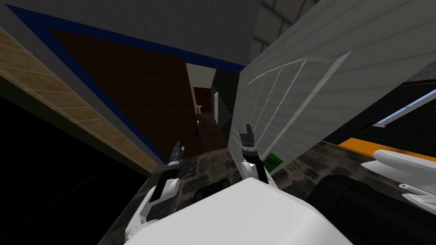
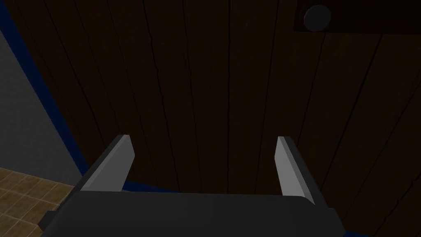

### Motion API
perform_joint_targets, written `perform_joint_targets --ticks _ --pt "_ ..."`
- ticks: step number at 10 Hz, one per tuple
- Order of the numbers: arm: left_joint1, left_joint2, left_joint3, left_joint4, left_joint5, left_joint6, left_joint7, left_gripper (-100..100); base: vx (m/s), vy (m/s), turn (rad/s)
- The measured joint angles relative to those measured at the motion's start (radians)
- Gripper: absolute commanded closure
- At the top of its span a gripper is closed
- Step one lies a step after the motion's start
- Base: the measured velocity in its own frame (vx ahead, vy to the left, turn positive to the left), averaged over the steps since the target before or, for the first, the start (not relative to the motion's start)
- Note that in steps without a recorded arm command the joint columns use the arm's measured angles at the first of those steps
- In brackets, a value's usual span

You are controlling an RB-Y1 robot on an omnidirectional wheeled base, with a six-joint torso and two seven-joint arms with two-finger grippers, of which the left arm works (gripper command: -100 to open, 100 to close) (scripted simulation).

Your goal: Pull the door open

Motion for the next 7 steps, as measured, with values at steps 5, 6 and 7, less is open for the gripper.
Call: perform_joint_targets --ticks 5,6,7 --pt "-0.050 0.011 0.010 0.112 0.006 0.007 0.003 -100 0.125 0.005 -0.034" --pt "-0.063 0.012 0.012 0.134 0.007 0.011 0.003 -100 0.127 0.014 -0.031" --pt "-0.073 0.009 0.013 0.158 0.007 0.012 0.000 -100 0.152 0.030 -0.040"
